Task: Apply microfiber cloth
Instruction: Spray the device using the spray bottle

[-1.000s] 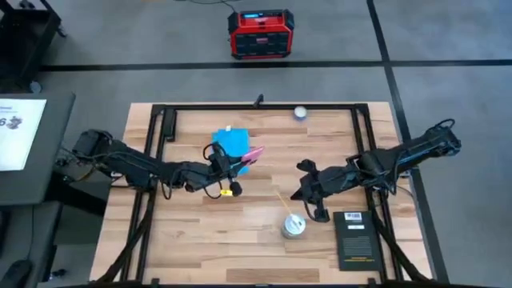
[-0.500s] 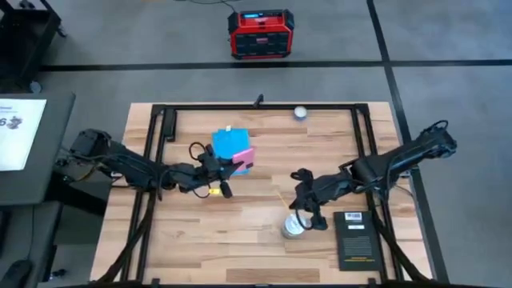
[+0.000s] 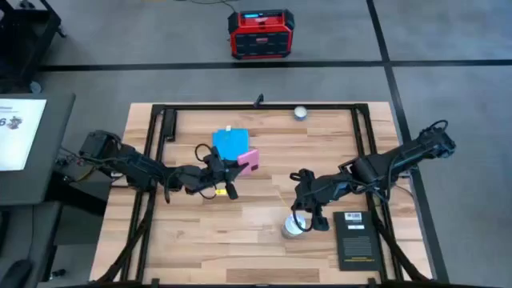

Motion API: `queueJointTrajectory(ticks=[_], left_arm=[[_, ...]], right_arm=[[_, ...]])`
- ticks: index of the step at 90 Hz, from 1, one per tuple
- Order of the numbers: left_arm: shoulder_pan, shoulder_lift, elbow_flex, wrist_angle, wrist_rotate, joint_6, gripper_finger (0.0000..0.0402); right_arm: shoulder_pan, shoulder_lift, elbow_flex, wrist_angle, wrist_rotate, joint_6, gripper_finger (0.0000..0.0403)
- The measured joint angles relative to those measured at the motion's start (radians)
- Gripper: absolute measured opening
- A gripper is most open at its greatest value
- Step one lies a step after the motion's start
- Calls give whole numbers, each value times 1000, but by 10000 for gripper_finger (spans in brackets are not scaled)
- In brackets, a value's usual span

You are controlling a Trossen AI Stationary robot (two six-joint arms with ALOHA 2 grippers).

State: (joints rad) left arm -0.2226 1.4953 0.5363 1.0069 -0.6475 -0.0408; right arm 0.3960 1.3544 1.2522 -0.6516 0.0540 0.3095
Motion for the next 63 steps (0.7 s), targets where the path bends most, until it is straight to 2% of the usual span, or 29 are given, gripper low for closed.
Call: queueJointTrajectory(ticks=[22, 48, 63], left_arm=[[1, 30, 28, -1, -3, 2, 4], [-45, 29, 28, -1, -107, 15, 4], [-64, 29, 38, -16, -123, 11, 4]], right_arm=[[11, 3, 0, -15, -7, 24, 0], [15, 32, 14, -27, -33, 34, 0], [15, 46, 45, -48, -33, 29, 0]])
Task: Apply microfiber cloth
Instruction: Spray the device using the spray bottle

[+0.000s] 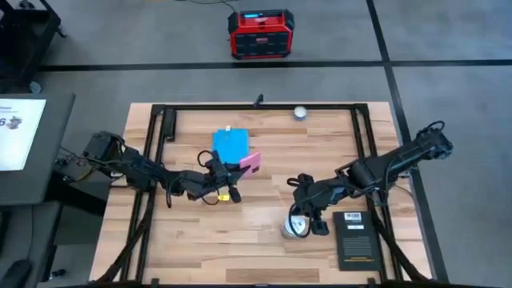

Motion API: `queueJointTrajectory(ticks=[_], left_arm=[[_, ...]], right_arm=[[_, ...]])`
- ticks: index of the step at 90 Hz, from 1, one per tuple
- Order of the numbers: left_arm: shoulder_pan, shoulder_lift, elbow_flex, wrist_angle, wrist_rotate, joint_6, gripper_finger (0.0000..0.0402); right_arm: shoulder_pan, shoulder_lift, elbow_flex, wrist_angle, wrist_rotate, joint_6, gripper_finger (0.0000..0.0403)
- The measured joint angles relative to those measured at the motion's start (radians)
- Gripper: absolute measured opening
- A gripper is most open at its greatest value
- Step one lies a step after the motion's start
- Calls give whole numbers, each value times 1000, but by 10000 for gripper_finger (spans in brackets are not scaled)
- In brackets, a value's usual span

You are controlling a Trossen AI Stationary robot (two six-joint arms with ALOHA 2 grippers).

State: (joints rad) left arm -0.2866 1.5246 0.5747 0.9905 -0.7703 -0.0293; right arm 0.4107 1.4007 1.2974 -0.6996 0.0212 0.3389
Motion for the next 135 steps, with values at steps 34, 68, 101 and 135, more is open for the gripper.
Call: queueJointTrajectory(ticks=[34, 68, 101, 135], left_arm=[[-28, -1, 55, -89, -41, 2, 4], [-36, -1, 59, -105, -52, -24, 4], [-36, -1, 59, -111, -53, -36, 4], [-36, -1, 59, -111, -53, -41, 4]], right_arm=[[0, 28, 21, -31, 0, -2, 0], [-7, 28, 21, -34, 0, 1, 0], [-14, 28, 20, -34, 1, -3, 0], [-21, 73, 23, -24, -22, -8, 0]])
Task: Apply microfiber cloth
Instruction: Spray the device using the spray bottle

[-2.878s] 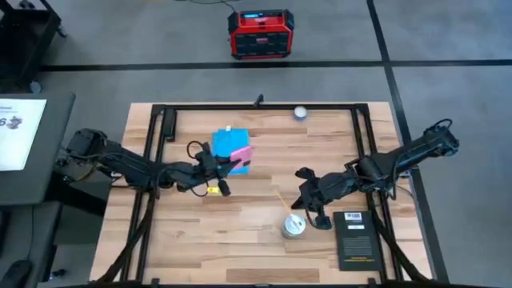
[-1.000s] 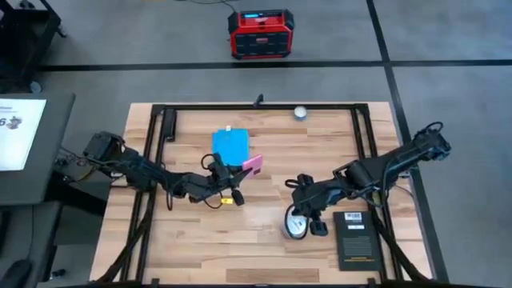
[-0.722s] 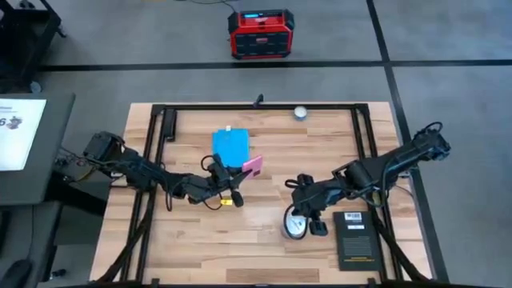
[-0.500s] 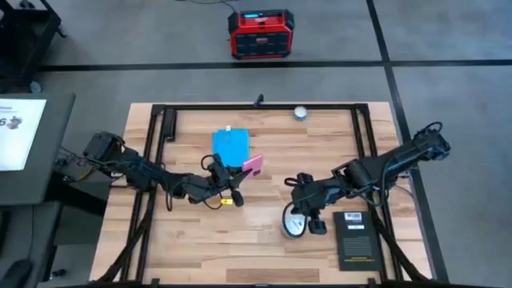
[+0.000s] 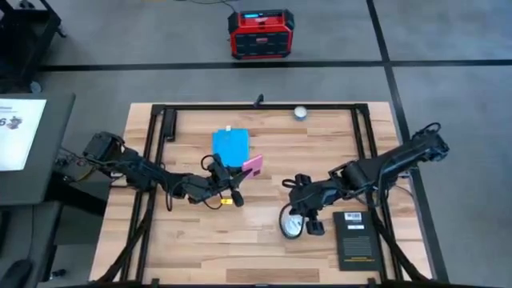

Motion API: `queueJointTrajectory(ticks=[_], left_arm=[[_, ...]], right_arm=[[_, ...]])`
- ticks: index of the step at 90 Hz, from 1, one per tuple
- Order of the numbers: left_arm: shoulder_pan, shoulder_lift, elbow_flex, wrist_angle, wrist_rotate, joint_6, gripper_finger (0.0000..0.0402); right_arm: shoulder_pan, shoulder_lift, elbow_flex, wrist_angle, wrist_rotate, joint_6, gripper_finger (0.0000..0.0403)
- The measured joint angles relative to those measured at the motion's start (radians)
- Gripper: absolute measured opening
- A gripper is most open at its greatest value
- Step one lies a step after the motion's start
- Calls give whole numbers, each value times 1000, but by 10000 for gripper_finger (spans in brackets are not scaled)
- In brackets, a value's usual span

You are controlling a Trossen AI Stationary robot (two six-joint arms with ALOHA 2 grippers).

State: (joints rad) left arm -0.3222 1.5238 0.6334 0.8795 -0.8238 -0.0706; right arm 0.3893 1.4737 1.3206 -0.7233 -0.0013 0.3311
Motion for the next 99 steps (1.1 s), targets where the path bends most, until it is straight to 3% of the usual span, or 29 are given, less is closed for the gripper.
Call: queueJointTrajectory(ticks=[31, 46, 53, 83, 99], left_arm=[[-5, 0, 2, -13, -3, -2, 4], [-94, -11, 1, -51, -238, 105, 4], [-123, -49, 1, -54, -272, 118, 4], [-199, -81, 0, -324, -311, -158, 4], [-210, -81, 0, -331, -332, -182, 4]], right_arm=[[0, 17, -6, -13, -30, -8, 0], [3, 10, -5, -6, -26, -18, 0], [3, -6, -5, 11, -20, -26, 0], [30, -38, -5, -13, 34, -19, 0], [36, -82, -3, 32, 64, -41, 0]])
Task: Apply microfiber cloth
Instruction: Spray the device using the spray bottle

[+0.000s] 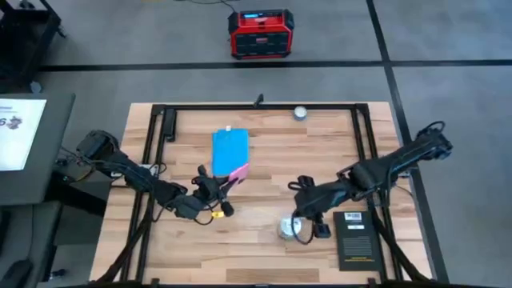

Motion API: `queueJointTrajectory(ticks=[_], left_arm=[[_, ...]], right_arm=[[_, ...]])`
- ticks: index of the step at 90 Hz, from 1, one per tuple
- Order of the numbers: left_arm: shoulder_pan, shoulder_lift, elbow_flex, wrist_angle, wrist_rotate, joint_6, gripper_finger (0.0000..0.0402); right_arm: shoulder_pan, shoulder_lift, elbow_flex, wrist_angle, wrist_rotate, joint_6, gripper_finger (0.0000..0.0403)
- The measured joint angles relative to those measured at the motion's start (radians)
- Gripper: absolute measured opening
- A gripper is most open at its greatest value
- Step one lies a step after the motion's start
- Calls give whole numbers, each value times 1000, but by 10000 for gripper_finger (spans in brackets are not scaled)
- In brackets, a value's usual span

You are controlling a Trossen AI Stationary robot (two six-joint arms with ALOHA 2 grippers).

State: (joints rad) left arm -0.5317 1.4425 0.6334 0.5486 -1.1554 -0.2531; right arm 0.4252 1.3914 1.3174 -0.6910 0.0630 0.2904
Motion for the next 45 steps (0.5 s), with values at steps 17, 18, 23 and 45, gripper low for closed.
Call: queueJointTrajectory(ticks=[17, 18, 23, 45], left_arm=[[-4, 0, 0, 12, -28, -23, 4], [-5, 0, 0, 15, -30, -27, 4], [-16, 0, 0, 30, -47, -40, 4], [-117, 1, 115, -124, -240, 35, 4]], right_arm=[[1, -5, 0, 2, 11, 0, 0], [1, -3, 0, 2, 11, 1, 0], [1, 3, 0, 2, 4, 4, 0], [-2, 4, 0, 24, -8, 0, 0]])
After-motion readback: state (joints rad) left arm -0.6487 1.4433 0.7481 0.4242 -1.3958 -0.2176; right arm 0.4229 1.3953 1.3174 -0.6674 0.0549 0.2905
